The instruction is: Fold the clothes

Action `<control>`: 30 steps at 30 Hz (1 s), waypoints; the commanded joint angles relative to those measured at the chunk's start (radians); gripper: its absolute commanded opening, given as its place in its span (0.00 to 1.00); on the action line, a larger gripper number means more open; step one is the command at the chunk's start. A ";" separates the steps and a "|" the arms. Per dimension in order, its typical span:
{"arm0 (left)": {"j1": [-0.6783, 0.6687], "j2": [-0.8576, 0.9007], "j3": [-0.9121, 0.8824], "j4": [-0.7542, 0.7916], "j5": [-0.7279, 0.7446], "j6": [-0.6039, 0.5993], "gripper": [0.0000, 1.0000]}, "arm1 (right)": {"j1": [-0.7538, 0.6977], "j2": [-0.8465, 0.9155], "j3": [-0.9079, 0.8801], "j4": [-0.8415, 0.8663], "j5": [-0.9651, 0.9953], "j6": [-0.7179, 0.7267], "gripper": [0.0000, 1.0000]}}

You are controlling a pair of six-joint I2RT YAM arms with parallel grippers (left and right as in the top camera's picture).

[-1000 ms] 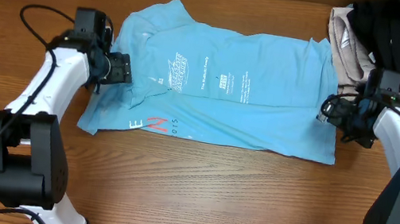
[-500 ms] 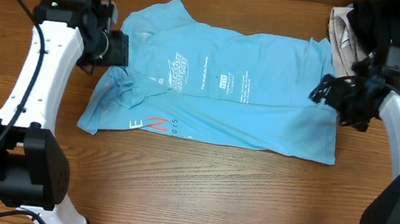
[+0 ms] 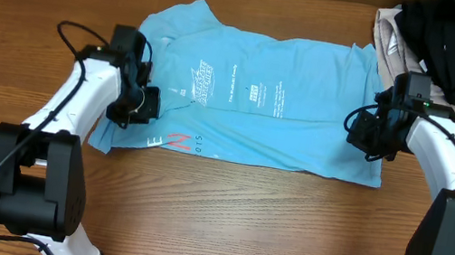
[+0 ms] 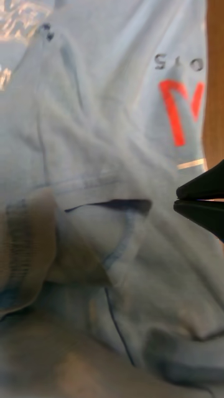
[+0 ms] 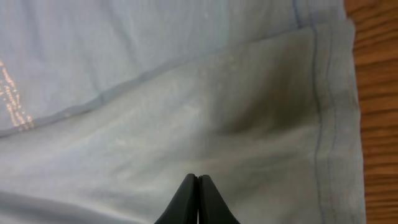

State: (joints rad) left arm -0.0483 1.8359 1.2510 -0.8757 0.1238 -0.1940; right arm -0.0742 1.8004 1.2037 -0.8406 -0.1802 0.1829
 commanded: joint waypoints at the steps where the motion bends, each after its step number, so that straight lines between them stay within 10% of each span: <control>1: 0.001 0.008 -0.068 0.080 -0.023 -0.040 0.04 | 0.000 -0.003 -0.026 0.037 0.034 0.001 0.04; 9: 0.003 0.008 -0.193 0.259 -0.181 -0.089 0.04 | 0.000 -0.003 -0.078 0.074 0.049 0.001 0.04; 30: 0.108 0.008 -0.217 -0.014 -0.368 -0.129 0.04 | 0.000 -0.003 -0.314 0.017 0.092 0.195 0.08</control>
State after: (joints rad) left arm 0.0132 1.8328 1.0679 -0.8474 -0.1688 -0.3088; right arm -0.0738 1.7554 0.9600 -0.7452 -0.1429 0.3092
